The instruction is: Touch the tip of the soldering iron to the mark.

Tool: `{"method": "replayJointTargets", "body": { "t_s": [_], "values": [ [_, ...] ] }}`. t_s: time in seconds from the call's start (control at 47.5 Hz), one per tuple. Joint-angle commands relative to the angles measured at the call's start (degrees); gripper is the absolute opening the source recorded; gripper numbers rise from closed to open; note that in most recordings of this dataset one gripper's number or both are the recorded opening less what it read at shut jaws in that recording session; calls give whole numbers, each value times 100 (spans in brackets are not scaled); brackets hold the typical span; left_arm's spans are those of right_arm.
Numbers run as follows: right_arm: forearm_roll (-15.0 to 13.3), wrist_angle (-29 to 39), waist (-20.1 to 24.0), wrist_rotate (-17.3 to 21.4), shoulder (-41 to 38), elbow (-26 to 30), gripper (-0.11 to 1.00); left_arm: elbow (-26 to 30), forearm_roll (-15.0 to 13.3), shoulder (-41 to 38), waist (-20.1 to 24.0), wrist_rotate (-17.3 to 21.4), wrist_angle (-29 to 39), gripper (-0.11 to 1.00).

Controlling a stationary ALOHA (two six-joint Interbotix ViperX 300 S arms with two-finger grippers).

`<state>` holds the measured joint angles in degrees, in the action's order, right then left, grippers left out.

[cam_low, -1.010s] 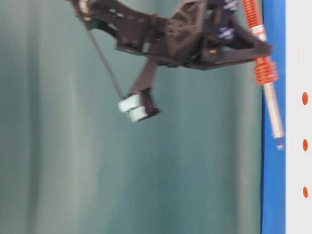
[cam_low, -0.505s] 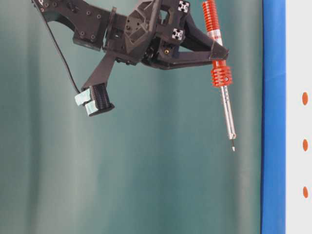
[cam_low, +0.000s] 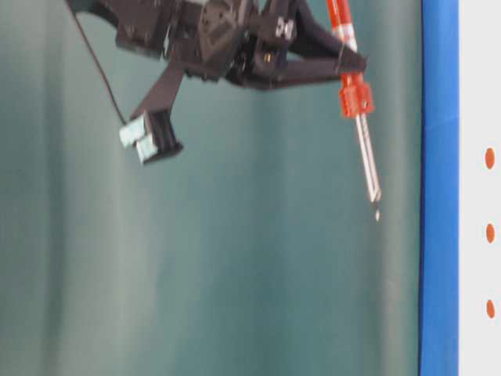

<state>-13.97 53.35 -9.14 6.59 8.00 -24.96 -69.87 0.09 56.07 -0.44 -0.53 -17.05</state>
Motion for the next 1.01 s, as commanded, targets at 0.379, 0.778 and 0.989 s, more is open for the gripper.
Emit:
{"method": "replayJointTargets", "body": {
  "t_s": [0.379, 0.778, 0.989],
  "values": [
    [-35, 79, -18, 0, 932, -729, 6, 62, 0, -18, -9, 0, -53, 0],
    [-35, 70, -18, -26, 888, -694, 6, 53, 0, -26, -9, 9, -26, 0],
    [-35, 70, -18, -18, 888, -694, 6, 53, 0, -26, -9, 9, -26, 0]
  ]
}}
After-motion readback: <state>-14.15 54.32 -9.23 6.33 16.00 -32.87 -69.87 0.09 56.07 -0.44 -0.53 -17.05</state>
